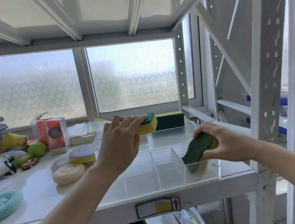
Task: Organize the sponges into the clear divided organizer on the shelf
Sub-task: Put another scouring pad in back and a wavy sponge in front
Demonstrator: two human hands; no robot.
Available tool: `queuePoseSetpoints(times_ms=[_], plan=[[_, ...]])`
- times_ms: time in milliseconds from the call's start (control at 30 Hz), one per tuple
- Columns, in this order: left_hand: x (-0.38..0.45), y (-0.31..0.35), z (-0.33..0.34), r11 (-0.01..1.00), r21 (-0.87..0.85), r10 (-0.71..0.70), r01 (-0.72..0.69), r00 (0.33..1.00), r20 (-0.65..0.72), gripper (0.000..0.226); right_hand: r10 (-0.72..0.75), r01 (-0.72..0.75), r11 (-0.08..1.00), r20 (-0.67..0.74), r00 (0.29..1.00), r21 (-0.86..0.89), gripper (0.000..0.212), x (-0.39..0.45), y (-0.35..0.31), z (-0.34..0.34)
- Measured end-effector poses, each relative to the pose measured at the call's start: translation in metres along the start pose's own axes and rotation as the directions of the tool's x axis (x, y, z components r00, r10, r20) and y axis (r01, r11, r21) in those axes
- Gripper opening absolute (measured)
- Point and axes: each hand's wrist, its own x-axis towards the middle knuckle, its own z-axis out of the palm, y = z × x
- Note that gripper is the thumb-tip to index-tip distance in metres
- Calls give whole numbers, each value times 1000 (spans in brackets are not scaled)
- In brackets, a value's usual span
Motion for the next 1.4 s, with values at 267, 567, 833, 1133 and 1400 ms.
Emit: queuePoseSetpoints(times_ms=[267,567,833,1133,1400], plan=[[-2,1,-2,1000,10,8,-8,1000,1,53,-14,37,952,76,997,-303,43,-3,-17,-11],[8,15,3,999,37,18,-17,1000,-16,49,38,-32,973,22,999,-230,68,15,-43,-24],[34,44,27,971,182,179,-156,977,-117,46,174,-130,940,-114,978,315,41,67,-67,-31],[28,33,40,992,-124,37,-25,994,101,80,319,-258,845,-55,946,469,29,73,-58,-24],[52,8,26,715,-493,-384,495,868,315,70,260,-134,801,-139,956,583,26,79,-49,-41]])
